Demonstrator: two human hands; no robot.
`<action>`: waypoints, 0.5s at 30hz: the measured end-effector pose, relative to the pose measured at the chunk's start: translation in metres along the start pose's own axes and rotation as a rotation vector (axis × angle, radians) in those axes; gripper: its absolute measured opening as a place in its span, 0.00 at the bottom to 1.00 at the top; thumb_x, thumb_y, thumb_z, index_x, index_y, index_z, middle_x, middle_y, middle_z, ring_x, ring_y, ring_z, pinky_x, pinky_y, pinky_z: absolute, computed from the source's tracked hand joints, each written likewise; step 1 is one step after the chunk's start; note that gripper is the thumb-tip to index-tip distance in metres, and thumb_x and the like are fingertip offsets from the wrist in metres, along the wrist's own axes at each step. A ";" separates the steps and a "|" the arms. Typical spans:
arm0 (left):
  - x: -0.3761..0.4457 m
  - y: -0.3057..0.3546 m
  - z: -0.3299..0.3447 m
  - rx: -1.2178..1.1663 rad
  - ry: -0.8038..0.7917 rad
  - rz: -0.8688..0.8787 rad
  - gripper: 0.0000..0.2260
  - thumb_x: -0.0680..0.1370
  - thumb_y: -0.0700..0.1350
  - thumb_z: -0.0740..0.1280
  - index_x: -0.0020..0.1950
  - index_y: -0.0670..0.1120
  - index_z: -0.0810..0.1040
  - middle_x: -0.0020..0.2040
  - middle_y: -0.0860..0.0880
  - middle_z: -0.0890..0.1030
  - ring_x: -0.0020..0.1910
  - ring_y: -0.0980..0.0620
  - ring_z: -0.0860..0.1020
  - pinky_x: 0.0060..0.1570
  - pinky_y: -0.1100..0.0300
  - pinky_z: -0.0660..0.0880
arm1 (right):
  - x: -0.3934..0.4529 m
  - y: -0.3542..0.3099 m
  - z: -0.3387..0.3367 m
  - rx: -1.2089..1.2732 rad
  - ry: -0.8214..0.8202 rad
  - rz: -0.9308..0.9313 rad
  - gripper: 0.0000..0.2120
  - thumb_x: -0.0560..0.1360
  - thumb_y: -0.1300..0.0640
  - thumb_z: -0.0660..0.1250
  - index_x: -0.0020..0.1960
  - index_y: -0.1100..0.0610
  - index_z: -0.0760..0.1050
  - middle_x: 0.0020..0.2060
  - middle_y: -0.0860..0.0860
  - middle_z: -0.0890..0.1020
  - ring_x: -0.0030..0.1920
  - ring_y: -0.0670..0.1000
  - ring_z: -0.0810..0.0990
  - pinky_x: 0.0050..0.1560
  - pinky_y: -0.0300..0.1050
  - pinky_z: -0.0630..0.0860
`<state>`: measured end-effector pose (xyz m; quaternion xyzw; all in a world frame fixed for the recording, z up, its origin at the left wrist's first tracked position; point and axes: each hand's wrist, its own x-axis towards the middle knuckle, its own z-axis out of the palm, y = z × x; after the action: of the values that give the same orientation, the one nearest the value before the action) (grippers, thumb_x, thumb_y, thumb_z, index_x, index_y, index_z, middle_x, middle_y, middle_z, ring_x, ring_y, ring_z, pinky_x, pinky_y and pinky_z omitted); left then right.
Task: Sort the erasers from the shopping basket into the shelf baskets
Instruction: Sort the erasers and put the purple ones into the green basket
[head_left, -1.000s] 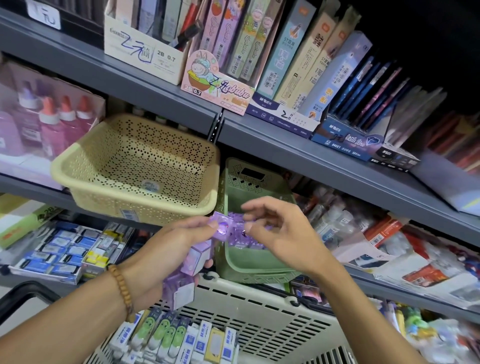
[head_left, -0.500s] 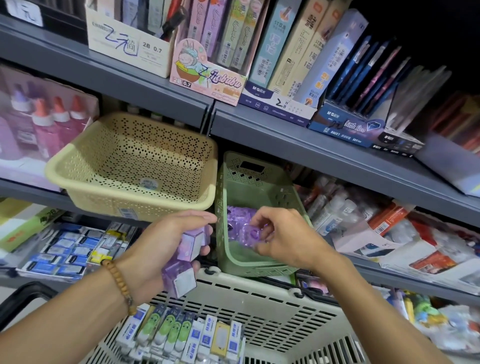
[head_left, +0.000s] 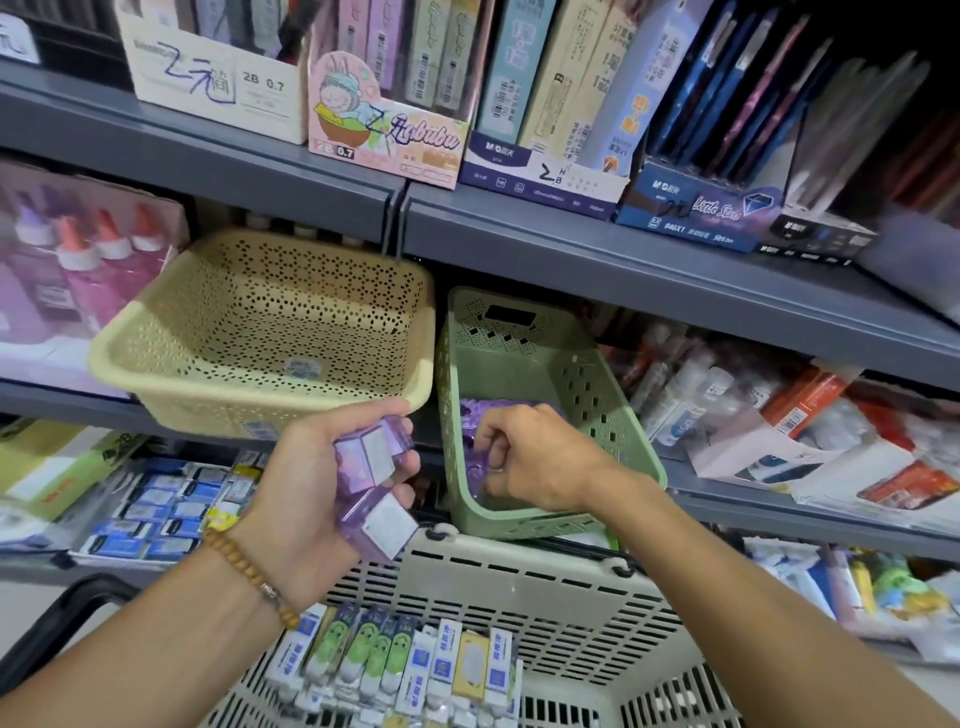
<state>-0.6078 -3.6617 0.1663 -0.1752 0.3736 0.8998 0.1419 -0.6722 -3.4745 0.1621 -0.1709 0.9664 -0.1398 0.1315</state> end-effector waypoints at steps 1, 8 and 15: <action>-0.001 0.000 0.000 -0.030 -0.001 0.001 0.06 0.73 0.40 0.65 0.48 0.42 0.80 0.41 0.44 0.77 0.31 0.49 0.73 0.21 0.64 0.68 | -0.004 -0.002 -0.002 0.031 0.058 -0.006 0.08 0.71 0.56 0.75 0.46 0.53 0.77 0.36 0.44 0.80 0.41 0.47 0.77 0.51 0.46 0.78; -0.005 0.005 0.005 -0.179 0.043 0.041 0.11 0.66 0.40 0.67 0.46 0.42 0.78 0.35 0.44 0.77 0.29 0.49 0.73 0.31 0.62 0.69 | -0.051 -0.051 -0.010 0.650 0.218 -0.168 0.15 0.64 0.46 0.78 0.41 0.54 0.77 0.33 0.49 0.80 0.32 0.44 0.75 0.33 0.36 0.72; -0.007 0.012 0.004 -0.238 0.032 0.060 0.12 0.61 0.42 0.69 0.43 0.42 0.79 0.33 0.45 0.77 0.28 0.49 0.75 0.31 0.61 0.77 | -0.062 -0.079 0.006 0.649 0.165 -0.226 0.14 0.67 0.62 0.78 0.46 0.53 0.75 0.34 0.50 0.80 0.32 0.44 0.76 0.34 0.34 0.73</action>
<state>-0.6071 -3.6677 0.1795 -0.1939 0.2713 0.9387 0.0874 -0.5906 -3.5242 0.1944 -0.2141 0.8541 -0.4665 0.0840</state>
